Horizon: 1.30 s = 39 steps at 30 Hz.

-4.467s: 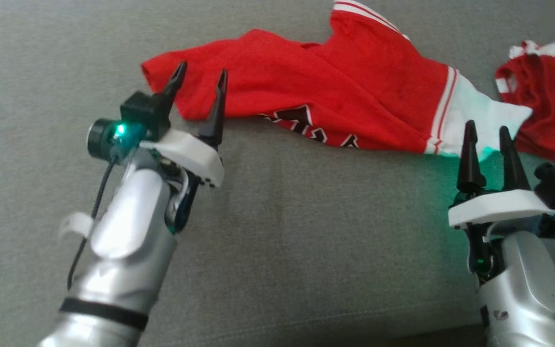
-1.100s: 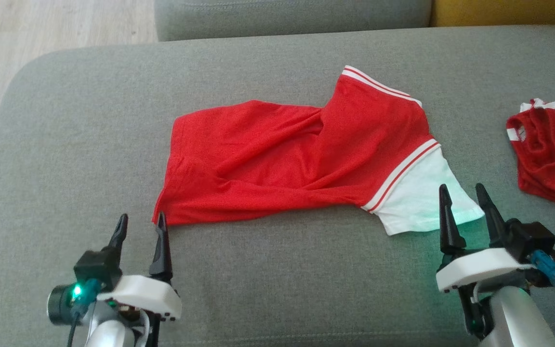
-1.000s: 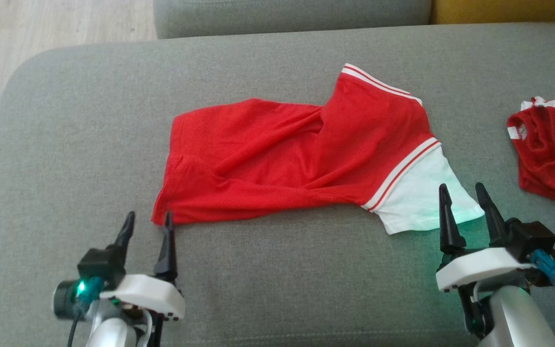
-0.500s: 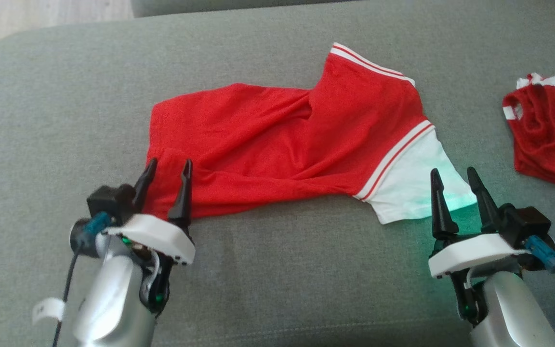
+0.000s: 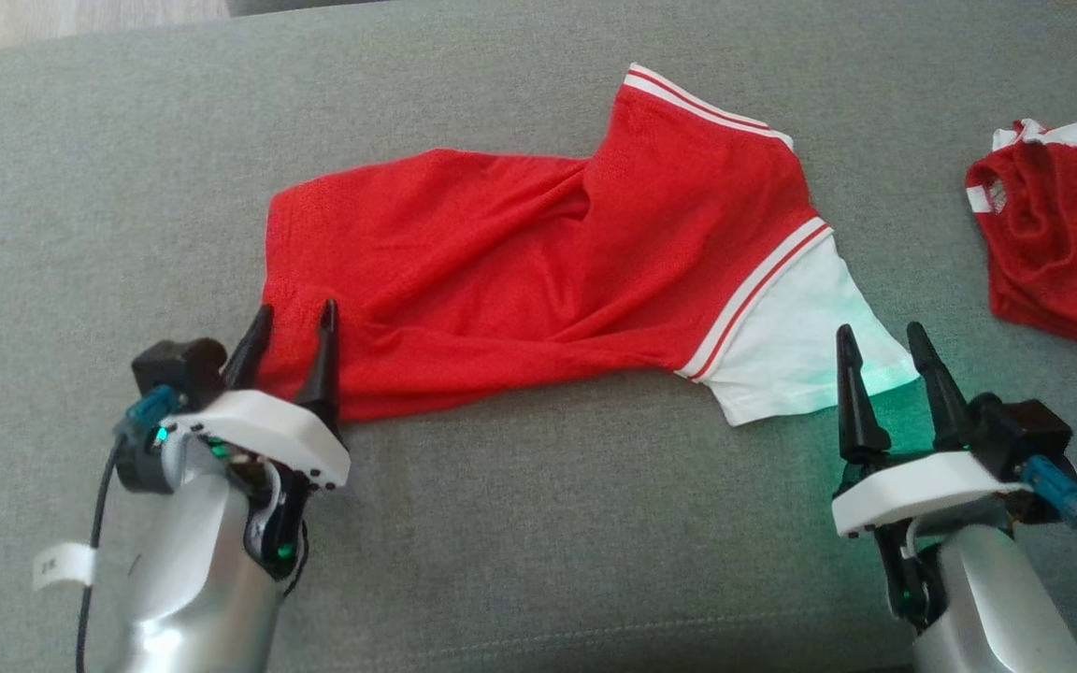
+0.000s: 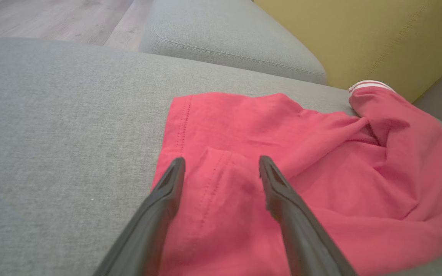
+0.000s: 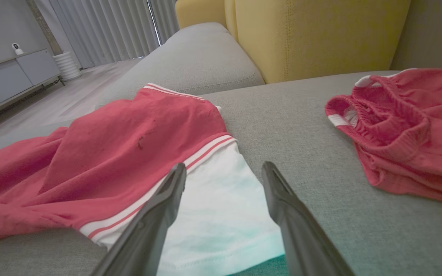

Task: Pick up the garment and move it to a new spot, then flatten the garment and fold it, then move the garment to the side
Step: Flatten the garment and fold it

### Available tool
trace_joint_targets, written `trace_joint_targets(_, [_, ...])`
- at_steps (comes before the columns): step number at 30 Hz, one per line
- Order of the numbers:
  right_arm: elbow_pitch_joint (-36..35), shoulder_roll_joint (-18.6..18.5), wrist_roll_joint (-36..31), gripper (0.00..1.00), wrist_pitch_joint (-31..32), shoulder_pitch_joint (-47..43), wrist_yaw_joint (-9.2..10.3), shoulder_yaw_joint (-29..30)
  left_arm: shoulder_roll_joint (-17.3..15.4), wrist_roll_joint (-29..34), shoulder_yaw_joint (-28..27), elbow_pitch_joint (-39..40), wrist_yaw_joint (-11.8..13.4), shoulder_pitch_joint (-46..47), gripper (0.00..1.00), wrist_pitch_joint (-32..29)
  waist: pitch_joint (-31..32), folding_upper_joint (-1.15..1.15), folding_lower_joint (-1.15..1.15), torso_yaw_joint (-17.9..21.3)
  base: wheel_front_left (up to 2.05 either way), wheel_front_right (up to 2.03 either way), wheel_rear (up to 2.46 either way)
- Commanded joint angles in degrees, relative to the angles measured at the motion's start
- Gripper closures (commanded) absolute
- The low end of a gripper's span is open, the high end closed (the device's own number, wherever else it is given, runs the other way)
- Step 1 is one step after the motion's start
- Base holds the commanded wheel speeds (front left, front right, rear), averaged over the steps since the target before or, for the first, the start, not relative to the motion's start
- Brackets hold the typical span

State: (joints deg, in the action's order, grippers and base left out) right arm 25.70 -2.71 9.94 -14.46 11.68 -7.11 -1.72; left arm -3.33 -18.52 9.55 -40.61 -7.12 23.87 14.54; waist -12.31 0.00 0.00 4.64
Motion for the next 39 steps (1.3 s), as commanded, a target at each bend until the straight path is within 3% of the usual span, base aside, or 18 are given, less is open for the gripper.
trace_joint_targets(1, [-1.91,-0.17,0.37,0.0,-0.54,2.03,-0.37,-1.61,-1.74,-0.65,-1.61,0.88,-0.27,2.53,0.0,0.46,-0.14,0.0,0.0,0.01,0.0,0.0,0.0])
trace_joint_targets(6, [-1.78,-0.17,0.64,0.0,-0.54,2.23,-0.37,-2.0,-2.37,-2.83,0.19,-0.98,-0.33,3.93,0.0,-0.23,-0.54,0.0,0.0,0.15,0.0,0.0,0.0])
trace_joint_targets(17, [-1.34,-0.17,0.89,0.0,-0.54,2.76,-0.37,-1.93,-6.14,-13.79,8.03,-1.94,-0.35,6.67,0.0,-4.89,-1.21,0.0,0.0,0.48,0.0,0.0,0.0])
trace_joint_targets(18, [-1.32,-0.17,0.94,0.0,-0.54,2.72,-0.37,-1.91,-6.43,-14.35,8.68,-1.87,-0.35,6.67,0.04,-4.9,-1.22,0.0,0.0,0.43,0.0,0.0,0.0])
trace_joint_targets(19, [-1.29,-0.17,0.99,0.0,-0.54,2.7,-0.37,-1.89,-6.62,-14.98,9.36,-1.83,-0.35,6.61,0.19,-5.04,-1.25,0.0,0.0,0.38,0.0,0.0,0.0])
trace_joint_targets(20, [-1.26,-0.17,1.08,0.0,-0.54,2.7,-0.37,-1.86,-6.83,-15.58,9.96,-1.77,-0.35,6.58,0.51,-5.07,-1.26,0.0,0.0,0.32,0.0,0.0,0.0])
trace_joint_targets(21, [-1.21,-0.17,1.12,0.0,-0.54,2.74,-0.37,-1.84,-7.05,-16.03,10.59,-1.75,-0.36,6.54,0.61,-5.06,-1.26,0.0,0.0,0.26,0.0,0.0,0.0])
trace_joint_targets(22, [-1.16,-0.17,1.19,0.0,-0.54,2.78,-0.37,-1.81,-7.23,-16.44,11.14,-1.73,-0.36,6.51,0.81,-4.95,-1.27,0.0,0.0,0.19,0.0,0.0,0.0])
trace_joint_targets(23, [-1.12,-0.17,1.22,0.0,-0.54,2.83,-0.37,-1.79,-7.37,-16.86,11.64,-1.69,-0.36,6.51,0.94,-4.78,-1.28,0.0,0.0,0.1,0.0,0.0,0.0])
trace_joint_targets(24, [-1.11,-0.17,1.26,0.0,-0.54,2.87,-0.37,-1.76,-7.58,-17.1,11.98,-1.46,-0.36,6.56,1.0,-4.06,-1.31,0.0,0.0,0.01,0.0,0.0,0.0])
trace_joint_targets(26, [-1.06,-0.17,1.32,0.0,-0.54,2.94,-0.37,-1.61,-7.85,-17.41,12.35,-1.14,-0.36,6.65,0.98,-2.67,-1.32,0.0,0.0,-0.21,0.0,0.0,0.0])
trace_joint_targets(29, [-0.53,-0.17,1.14,0.0,-0.54,2.79,-0.37,-1.17,-7.97,-17.17,12.79,-0.61,-0.36,6.7,0.87,-1.11,-1.12,0.0,0.0,-0.77,0.0,0.0,0.0])
trace_joint_targets(31, [0.34,-0.17,0.76,0.0,-0.54,2.52,-0.37,-0.6,-7.89,-16.87,12.85,0.15,-0.36,6.47,0.88,-0.38,-0.87,0.0,0.0,-1.27,0.0,0.0,0.0])
trace_joint_targets(34, [1.79,-0.17,0.3,0.0,-0.54,2.19,-0.37,0.56,-7.68,-16.3,12.98,1.87,-0.36,5.57,1.0,0.17,-0.47,0.0,0.0,-2.07,0.0,0.0,0.0])
trace_joint_targets(39, [4.38,-0.17,0.16,0.0,-0.54,2.11,-0.37,2.96,-7.38,-15.32,12.86,4.81,-0.36,3.31,1.0,0.41,-0.14,0.0,0.0,-3.26,0.0,0.0,0.0])
